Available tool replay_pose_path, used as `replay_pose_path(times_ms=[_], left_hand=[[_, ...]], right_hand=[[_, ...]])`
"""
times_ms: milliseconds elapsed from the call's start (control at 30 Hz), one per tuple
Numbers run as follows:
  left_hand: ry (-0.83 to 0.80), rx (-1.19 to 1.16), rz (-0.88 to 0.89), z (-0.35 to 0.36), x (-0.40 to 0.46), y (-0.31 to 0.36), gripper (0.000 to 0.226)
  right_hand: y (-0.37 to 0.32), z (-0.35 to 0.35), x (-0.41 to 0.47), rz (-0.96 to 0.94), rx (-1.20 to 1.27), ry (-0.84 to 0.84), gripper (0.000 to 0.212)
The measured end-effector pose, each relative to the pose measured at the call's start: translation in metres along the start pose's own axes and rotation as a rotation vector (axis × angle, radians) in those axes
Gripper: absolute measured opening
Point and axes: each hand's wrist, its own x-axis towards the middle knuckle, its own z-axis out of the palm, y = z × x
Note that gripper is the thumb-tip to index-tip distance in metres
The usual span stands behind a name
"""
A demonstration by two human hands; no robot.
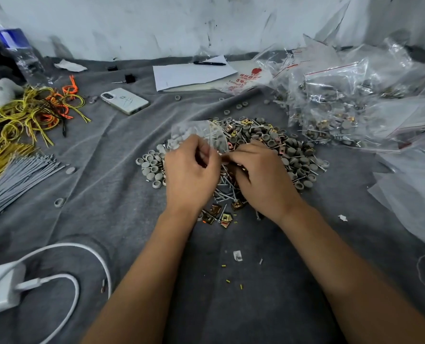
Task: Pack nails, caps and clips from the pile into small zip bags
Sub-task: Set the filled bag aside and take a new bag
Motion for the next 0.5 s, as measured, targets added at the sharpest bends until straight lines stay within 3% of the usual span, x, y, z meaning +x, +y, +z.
replay_pose_path(times_ms=[100, 200, 300, 367, 500], left_hand=[[0.036, 0.014, -0.019, -0.003, 0.002, -0.002, 0.016], [0.246, 0.005, -0.126, -0.016, 0.011, -0.009, 0.023], [0.404, -0.052, -0.257, -0.031, 0.020, -0.016, 0.024], [0.369, -0.065, -0.274, -0.030, 0.019, -0.016, 0.023], [0.207, 0.011, -0.194, -0.014, 0.007, -0.005, 0.025]], right_hand=[[-0.001, -0.002, -0.002, 0.039, 0.052, -0.005, 0.042], [-0.004, -0.004, -0.004, 0.072, 0.106, -0.049, 0.050], [-0.004, -0.005, -0.004, 0.045, 0.125, -0.090, 0.031], [-0.005, -0.004, -0.004, 0.012, 0.105, -0.094, 0.014], [-0.002, -0.003, -0.005, 0.065, 0.059, -0.001, 0.009]])
